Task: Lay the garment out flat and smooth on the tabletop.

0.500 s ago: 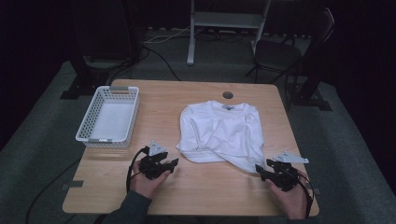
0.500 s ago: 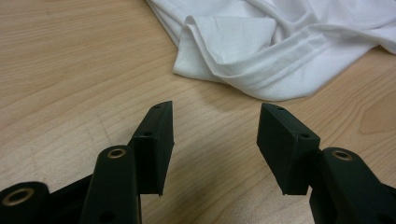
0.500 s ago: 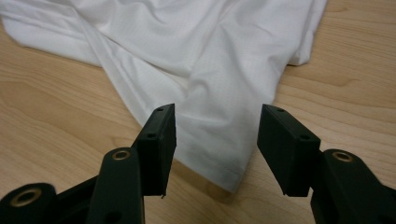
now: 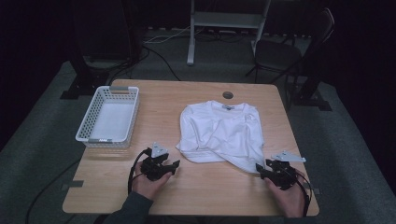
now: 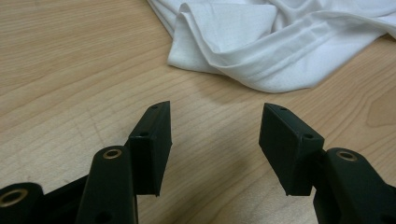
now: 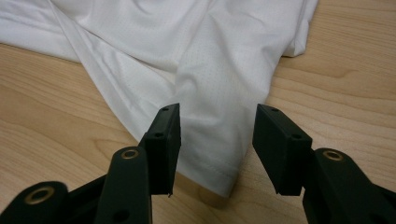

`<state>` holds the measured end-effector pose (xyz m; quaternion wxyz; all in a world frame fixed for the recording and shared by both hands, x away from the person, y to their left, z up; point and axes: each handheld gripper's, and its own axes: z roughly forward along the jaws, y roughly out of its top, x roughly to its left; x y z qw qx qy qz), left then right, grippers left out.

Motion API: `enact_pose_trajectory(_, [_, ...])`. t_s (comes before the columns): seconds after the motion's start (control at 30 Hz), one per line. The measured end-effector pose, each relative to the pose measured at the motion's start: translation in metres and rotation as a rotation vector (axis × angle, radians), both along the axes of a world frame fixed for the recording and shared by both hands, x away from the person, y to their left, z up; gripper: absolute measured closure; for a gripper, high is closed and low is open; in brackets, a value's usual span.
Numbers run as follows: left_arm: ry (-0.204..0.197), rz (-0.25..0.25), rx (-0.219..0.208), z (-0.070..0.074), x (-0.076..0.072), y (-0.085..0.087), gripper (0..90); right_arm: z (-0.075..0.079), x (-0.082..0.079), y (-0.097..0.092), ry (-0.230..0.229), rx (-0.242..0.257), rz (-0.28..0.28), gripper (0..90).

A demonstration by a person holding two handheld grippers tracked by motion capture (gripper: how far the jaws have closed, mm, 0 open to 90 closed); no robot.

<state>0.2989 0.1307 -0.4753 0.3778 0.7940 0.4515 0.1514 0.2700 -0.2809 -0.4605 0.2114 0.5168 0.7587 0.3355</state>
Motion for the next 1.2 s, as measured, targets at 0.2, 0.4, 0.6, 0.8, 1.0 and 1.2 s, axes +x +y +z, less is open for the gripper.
enact_pose_trajectory(0.2, [-0.002,0.005,0.003,0.0,0.0,0.001,44.8,-0.003,0.002,0.002,0.004,-0.009,-0.007,53.8])
enact_pose_trajectory(0.4, [0.004,0.008,0.007,-0.002,0.0,0.001,44.8,-0.006,0.002,0.003,0.018,-0.014,-0.008,55.8])
enact_pose_trajectory(0.6, [0.004,0.007,0.01,-0.003,0.001,0.001,44.8,-0.009,0.001,0.007,0.045,-0.039,-0.007,54.2])
enact_pose_trajectory(0.8, [0.007,0.009,0.018,-0.005,0.003,0.001,44.8,-0.013,0.002,0.006,0.066,-0.027,-0.015,55.1])
enact_pose_trajectory(1.0, [0.005,0.009,0.024,-0.005,0.003,0.0,45.2,-0.014,0.001,0.005,0.069,-0.023,-0.02,59.6])
enact_pose_trajectory(1.2, [0.002,-0.001,0.03,-0.005,0.004,-0.003,45.3,-0.013,0.0,0.002,0.076,-0.03,-0.018,69.6])
